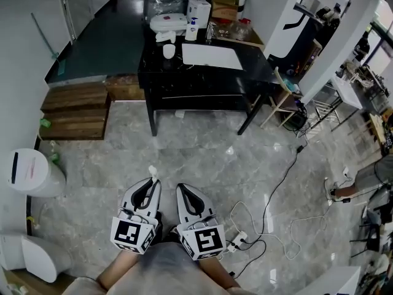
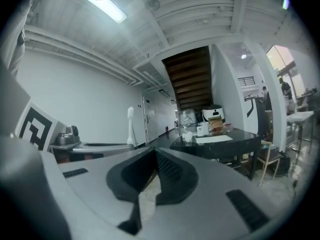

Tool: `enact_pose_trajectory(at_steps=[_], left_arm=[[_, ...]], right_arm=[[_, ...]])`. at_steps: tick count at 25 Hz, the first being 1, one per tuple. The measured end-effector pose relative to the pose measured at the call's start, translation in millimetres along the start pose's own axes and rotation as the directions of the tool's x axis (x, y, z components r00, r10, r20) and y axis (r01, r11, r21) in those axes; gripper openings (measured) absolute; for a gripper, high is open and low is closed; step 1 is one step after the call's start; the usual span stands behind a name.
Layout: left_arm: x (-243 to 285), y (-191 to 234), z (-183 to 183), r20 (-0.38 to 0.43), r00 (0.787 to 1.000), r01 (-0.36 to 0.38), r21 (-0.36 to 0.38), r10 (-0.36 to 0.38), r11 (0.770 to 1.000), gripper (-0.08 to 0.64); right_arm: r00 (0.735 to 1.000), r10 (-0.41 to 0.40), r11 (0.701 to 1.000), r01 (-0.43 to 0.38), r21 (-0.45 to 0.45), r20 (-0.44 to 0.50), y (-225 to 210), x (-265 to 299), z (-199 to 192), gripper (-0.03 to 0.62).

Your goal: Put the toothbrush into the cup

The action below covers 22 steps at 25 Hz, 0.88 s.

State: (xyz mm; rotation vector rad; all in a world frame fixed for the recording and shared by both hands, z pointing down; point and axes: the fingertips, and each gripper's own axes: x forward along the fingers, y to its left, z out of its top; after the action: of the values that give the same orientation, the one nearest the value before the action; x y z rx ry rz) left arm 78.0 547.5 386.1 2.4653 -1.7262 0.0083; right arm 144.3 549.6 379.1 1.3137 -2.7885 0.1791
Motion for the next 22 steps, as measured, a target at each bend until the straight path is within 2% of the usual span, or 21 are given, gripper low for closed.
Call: enact_pose_trajectory(at_steps=[10,22], left_arm=[[37,17,11,0.008,0.999,0.035,-0.012,-0.034,0.999,0.048],[91,68,19,0.007,0.999,0.052,-0.02,-0.052,0.998,0.048]], right_arm=[[1.0,-0.019,1.0,0.019,-0.022,-0.002,-16,31,10,0.006],[1.0,0.001,1.0,-0.002,-0.017,-0.024,-31,108,12,0.006]])
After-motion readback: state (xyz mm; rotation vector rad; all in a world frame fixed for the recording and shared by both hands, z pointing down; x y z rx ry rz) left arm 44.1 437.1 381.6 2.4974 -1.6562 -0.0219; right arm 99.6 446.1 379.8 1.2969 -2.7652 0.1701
